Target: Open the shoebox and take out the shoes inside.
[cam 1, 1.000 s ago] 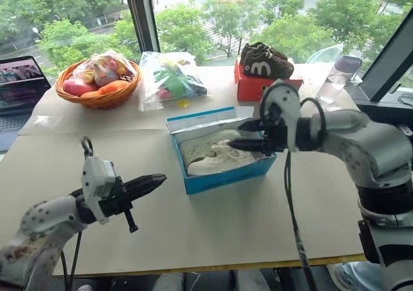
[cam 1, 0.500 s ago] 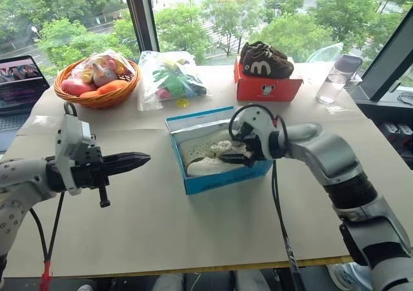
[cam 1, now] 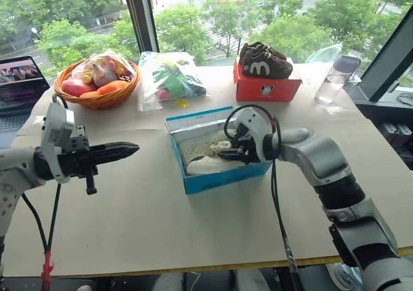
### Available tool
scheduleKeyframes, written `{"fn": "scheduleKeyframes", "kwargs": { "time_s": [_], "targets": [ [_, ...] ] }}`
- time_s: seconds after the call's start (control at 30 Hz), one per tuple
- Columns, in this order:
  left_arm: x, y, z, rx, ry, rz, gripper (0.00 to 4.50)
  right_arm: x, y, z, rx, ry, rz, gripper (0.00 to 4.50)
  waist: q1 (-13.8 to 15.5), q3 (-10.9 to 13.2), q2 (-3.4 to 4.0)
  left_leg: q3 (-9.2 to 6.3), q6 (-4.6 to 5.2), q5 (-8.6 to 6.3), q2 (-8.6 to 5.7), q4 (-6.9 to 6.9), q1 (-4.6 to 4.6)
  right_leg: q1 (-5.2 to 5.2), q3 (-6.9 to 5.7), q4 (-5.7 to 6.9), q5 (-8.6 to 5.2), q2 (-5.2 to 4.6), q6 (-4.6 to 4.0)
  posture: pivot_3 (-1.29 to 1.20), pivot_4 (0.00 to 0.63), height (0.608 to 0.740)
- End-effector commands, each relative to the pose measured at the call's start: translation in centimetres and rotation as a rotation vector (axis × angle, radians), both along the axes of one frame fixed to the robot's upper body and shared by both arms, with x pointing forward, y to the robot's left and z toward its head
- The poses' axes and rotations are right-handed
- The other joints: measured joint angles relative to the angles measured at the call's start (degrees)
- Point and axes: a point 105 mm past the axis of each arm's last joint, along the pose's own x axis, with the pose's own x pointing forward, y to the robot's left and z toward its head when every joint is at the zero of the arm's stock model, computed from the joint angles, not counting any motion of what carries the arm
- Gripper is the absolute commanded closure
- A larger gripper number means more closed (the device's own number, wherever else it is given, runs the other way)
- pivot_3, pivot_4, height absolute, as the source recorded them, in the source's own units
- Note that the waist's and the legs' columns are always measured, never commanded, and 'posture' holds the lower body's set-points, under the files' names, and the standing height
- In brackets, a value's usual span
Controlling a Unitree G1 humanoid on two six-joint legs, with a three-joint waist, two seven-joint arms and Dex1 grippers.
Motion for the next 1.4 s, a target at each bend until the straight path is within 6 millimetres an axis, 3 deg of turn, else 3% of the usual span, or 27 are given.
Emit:
{"fn": "scheduleKeyframes", "kwargs": {
  "time_s": [0.03,0.2,0.33,0.53,0.6,0.73,0.9,1.13,1.33,1.4],
  "targets": [
    [0.1,-0.1,0.7,0.005,-0.046,-0.008,4.5,0.1,-0.4,-0.2,-0.012,-0.005,-0.027,3.09,0.0,0.0,0.0,0.0,0.0,0.0,0.0,0.0,0.0,0.0,0.0,0.0,0.0,0.0,0.0,0.0,0.15,0.74],
    [0.1,-0.3,0.1,0.015,-0.042,-0.011,4.5,-0.1,-0.4,-0.4,0.002,0.005,-0.034,3.09,0.0,0.0,0.0,0.0,0.0,0.0,0.0,0.0,0.01,0.0,0.0,0.01,0.0,0.0,0.0,0.0,0.15,0.74],
    [0.2,-0.4,-0.1,0.018,-0.045,-0.008,4.5,-0.2,0.3,1.3,0.099,0.002,-0.023,3.09,-0.04,0.0,-0.01,0.0,-0.01,0.0,0.0,0.0,0.01,0.0,0.0,0.02,0.01,0.0,-0.01,0.0,0.15,0.74],
    [0.3,-0.5,-0.4,0.019,-0.049,-0.003,4.5,-1.9,1.0,7.4,0.359,-0.006,0.091,3.09,-0.27,0.01,0.01,0.0,-0.01,0.0,0.01,0.0,-0.03,-0.09,0.02,0.04,0.04,0.02,-0.07,0.0,0.15,0.74],
    [0.4,-0.5,-0.5,0.024,-0.05,-0.003,4.5,-2.2,0.7,8.5,0.398,-0.02,0.106,3.09,-0.21,0.01,0.0,0.0,0.0,0.0,0.01,0.0,-0.05,-0.1,0.03,0.04,0.13,0.02,-0.21,0.0,0.15,0.74],
    [0.4,-0.4,-0.4,0.022,-0.053,0.0,4.5,-1.5,-0.3,8.2,0.397,-0.027,0.042,3.09,-0.05,0.01,0.0,0.0,-0.01,0.0,0.0,0.0,-0.04,-0.07,0.02,0.04,0.12,0.02,-0.19,0.0,0.15,0.74],
    [0.4,-0.6,-0.5,0.029,-0.052,-0.005,4.5,-1.7,-0.1,8.6,0.413,-0.044,0.053,3.09,-0.15,0.01,0.01,0.0,0.0,0.0,0.0,0.0,-0.06,-0.1,0.02,0.06,0.11,0.01,-0.18,0.0,0.15,0.74],
    [0.4,-0.6,-0.6,0.035,-0.051,-0.009,4.5,-1.3,-0.7,10.9,0.462,-0.142,0.025,3.09,-0.1,0.01,0.01,0.0,0.0,0.0,0.0,0.0,-0.06,-0.1,0.02,0.06,0.11,0.02,-0.18,0.0,0.15,0.74],
    [0.4,-0.5,-0.6,0.042,-0.048,-0.011,4.5,-2.1,-0.9,13.5,0.583,-0.174,0.046,3.09,-0.11,0.01,0.01,0.0,0.0,0.0,0.0,0.0,-0.07,-0.11,0.02,0.06,0.14,0.02,-0.22,0.0,0.15,0.74],
    [0.4,-0.5,-0.7,0.05,-0.048,-0.014,4.5,-2.1,-1.0,13.3,0.573,-0.177,0.029,3.09,-0.16,0.01,0.01,0.0,0.0,0.0,0.0,0.0,-0.07,-0.12,0.03,0.06,0.17,0.02,-0.28,0.0,0.15,0.74]
  ]
}}
